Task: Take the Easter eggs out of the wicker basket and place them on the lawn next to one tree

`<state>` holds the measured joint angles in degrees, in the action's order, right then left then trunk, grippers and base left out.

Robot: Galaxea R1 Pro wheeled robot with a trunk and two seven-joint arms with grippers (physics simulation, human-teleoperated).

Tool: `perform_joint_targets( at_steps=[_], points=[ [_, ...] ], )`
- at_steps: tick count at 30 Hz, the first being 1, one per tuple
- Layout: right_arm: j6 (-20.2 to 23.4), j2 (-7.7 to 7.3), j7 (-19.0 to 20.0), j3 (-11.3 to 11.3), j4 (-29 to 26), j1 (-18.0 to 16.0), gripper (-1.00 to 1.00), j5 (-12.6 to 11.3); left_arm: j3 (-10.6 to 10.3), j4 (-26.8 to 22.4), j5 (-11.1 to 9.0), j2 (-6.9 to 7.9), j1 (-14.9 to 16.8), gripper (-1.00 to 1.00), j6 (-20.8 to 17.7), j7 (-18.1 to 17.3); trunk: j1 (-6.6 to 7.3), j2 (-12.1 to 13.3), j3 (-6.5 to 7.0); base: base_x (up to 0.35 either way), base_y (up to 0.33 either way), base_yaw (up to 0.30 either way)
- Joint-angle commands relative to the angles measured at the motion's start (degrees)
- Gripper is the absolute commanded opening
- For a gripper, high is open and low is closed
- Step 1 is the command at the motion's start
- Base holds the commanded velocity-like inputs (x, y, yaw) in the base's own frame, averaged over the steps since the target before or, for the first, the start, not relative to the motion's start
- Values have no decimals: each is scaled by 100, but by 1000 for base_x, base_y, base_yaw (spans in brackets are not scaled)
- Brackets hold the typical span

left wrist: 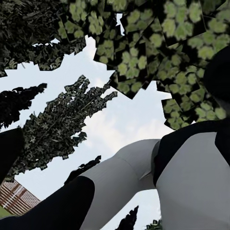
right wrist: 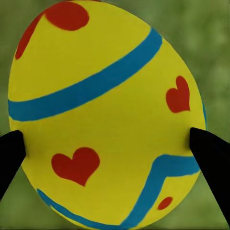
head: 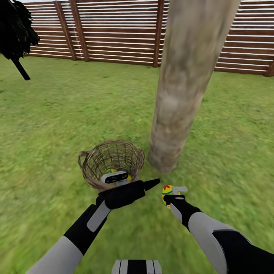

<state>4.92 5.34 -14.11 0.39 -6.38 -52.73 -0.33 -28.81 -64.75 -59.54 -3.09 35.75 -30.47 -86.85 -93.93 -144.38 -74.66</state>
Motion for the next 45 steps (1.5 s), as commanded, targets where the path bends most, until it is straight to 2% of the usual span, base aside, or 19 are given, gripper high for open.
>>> perform_joint_targets(
  at_steps=[1, 16, 38, 45],
  points=[
    [37, 2, -22, 6, -12, 0, -100, 1, -11, -1, -23, 2, 3, 100, -60, 22, -1, -3, -27, 0, 0, 0],
    [-8, 37, -5, 6, -21, 0, -100, 14, -11, -2, -23, 2, 2, 100, -55, 99, -40, -23, -359, 0, 0, 0],
    [-13, 13, -4, 5, -21, 0, -100, 15, -11, -2, -23, 2, 3, 100, -55, 110, -97, -53, -846, 0, 0, 0],
    [-135, 12, -4, 4, -21, 0, -100, 15, -11, 15, -23, 3, 3, 100, -30, 116, -97, -53, -846, 0, 0, 0]
  ],
)
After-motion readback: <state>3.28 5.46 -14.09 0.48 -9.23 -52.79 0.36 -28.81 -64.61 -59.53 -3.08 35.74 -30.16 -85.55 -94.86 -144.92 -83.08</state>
